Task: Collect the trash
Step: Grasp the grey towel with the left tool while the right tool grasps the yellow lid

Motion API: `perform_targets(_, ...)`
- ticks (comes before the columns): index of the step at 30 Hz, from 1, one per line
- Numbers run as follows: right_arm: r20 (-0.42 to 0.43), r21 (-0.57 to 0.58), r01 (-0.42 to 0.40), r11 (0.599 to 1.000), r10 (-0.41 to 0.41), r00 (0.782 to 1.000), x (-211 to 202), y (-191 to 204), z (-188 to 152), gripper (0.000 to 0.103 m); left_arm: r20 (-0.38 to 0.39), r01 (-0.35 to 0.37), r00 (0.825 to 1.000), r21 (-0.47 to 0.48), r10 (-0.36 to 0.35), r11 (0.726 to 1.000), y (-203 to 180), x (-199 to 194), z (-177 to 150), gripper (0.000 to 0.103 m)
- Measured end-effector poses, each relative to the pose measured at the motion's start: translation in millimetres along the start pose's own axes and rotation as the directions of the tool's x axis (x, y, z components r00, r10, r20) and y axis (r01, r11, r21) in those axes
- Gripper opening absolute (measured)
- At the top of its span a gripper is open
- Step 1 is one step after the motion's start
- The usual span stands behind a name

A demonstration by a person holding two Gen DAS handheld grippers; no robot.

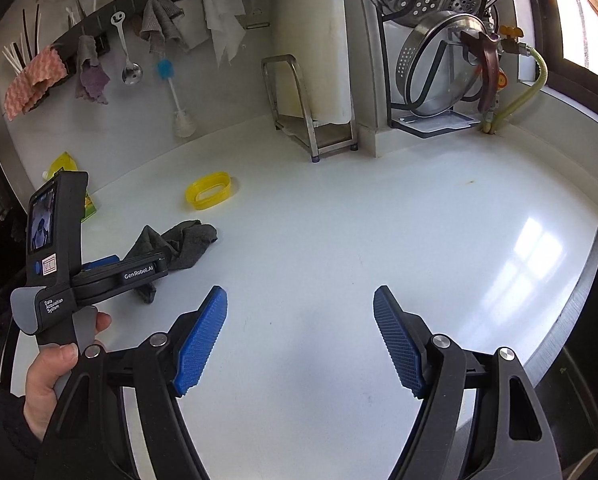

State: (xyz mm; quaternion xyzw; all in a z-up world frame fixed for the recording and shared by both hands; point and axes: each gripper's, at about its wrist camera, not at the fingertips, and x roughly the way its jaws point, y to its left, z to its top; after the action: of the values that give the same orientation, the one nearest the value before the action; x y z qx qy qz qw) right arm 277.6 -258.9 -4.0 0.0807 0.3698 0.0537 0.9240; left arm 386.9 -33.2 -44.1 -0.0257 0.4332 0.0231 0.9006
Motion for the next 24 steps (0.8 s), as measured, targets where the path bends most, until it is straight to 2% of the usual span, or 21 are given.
perform_targets(1, -0.002, -0.006, 0.002, 1.000, -0.002, 1.000, 3, 2, 3, 0.072, -0.001, 0.015, 1.000, -0.005, -0.015, 1.000, 2, 1, 1, 0.073)
perform_targets(3, -0.004, -0.020, 0.004, 1.000, -0.004, 1.000, 10, 7, 9, 0.072, -0.003, 0.037, 0.999, 0.002, -0.037, 0.999, 4, 2, 3, 0.056)
perform_targets(5, -0.010, -0.029, -0.007, 1.000, 0.007, 1.000, 16, 14, 14, 0.072, -0.004, 0.053, 0.999, 0.006, -0.052, 0.999, 9, 1, 2, 0.047)
perform_targets(9, -0.023, -0.078, -0.034, 0.996, 0.032, 0.999, 32, 34, 26, 0.072, 0.022, 0.031, 0.999, 0.053, -0.033, 0.998, 20, -7, 3, 0.030)
perform_targets(14, -0.030, -0.158, -0.053, 0.986, 0.049, 0.998, 61, 64, 43, 0.074, 0.117, -0.088, 0.990, 0.104, 0.075, 0.991, 51, -17, 9, 0.030)
perform_targets(19, -0.077, -0.203, -0.083, 0.976, 0.069, 0.995, 102, 92, 64, 0.075, 0.140, -0.138, 0.981, 0.022, 0.134, 0.990, 89, -19, 28, 0.030)
perform_targets(22, -0.088, -0.237, -0.089, 0.967, 0.070, 0.994, 124, 108, 78, 0.079, 0.180, -0.200, 0.964, 0.013, 0.195, 0.980, 99, -22, 34, 0.029)
perform_targets(24, -0.081, -0.253, -0.090, 0.963, 0.071, 0.994, 137, 115, 88, 0.081, 0.183, -0.208, 0.961, -0.014, 0.208, 0.978, 109, -22, 38, 0.029)
